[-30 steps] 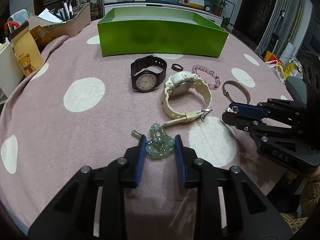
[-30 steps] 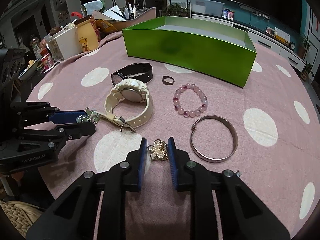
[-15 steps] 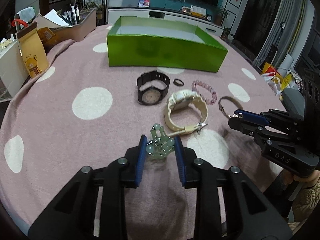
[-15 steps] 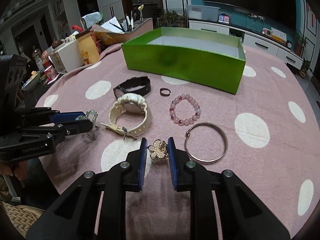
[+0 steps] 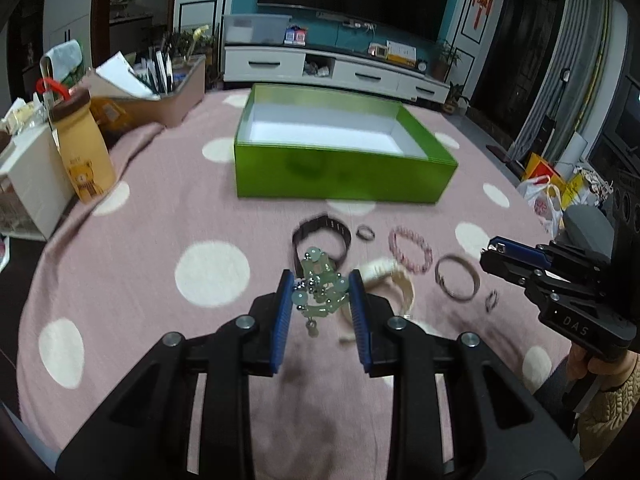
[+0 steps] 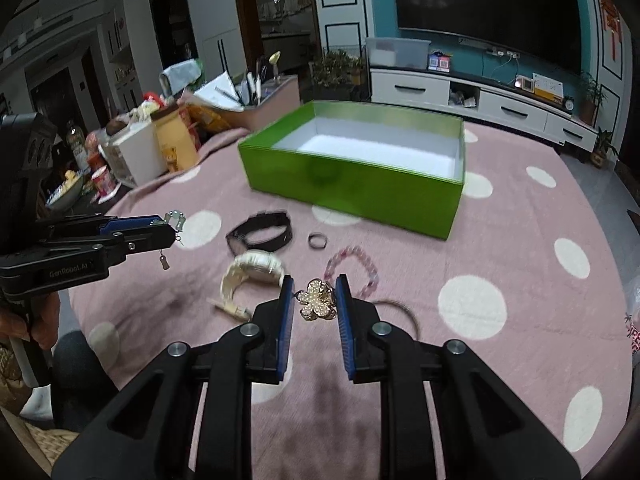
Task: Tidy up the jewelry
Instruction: 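Carry the pendant and brooch into the green box and release both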
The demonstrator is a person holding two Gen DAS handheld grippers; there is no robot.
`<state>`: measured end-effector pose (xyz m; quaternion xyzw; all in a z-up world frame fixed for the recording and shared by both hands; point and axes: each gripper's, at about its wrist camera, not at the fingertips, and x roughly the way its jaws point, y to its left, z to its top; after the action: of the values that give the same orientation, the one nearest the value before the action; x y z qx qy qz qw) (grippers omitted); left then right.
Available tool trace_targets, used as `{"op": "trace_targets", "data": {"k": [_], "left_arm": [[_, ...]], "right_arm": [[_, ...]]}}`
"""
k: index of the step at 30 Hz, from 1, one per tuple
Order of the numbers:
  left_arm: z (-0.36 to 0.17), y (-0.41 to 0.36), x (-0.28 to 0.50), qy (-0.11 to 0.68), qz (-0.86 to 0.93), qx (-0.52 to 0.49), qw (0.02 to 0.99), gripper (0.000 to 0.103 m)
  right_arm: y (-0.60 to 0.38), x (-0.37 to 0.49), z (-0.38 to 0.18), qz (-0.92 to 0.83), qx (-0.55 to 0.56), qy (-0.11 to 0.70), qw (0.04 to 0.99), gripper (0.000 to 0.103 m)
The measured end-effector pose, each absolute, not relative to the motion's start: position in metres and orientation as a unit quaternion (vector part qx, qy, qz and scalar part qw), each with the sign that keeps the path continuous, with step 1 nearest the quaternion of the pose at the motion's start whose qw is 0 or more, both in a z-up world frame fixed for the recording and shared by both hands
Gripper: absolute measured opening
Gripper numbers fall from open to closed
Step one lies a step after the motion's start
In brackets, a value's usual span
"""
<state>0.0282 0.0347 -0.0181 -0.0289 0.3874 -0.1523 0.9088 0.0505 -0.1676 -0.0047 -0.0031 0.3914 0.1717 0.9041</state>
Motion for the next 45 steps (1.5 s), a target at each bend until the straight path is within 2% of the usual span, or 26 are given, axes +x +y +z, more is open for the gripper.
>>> {"op": "trace_targets", "data": {"k": [14,24,45], "left_arm": [[0.027,0.026,0.081,0.348,-0.154,-0.025,0.924,0.028],[0.043,0.005,0.142,0.353,-0.174,-0.035,0.919,0.028],[0.004,-0.038,0.262,0.448,-0.177,-0.076,0.873,0.028]], "right_arm": [[-0.190,0.091,0.036,0.144,0.001,0.342,0.929,0.021],[-0.199,0.135,0.043,0.138,0.008,0.338,0.931,0.021],[-0.213,0.249,0.002,0.108,0.046,0.414,0.903,0.021]]}}
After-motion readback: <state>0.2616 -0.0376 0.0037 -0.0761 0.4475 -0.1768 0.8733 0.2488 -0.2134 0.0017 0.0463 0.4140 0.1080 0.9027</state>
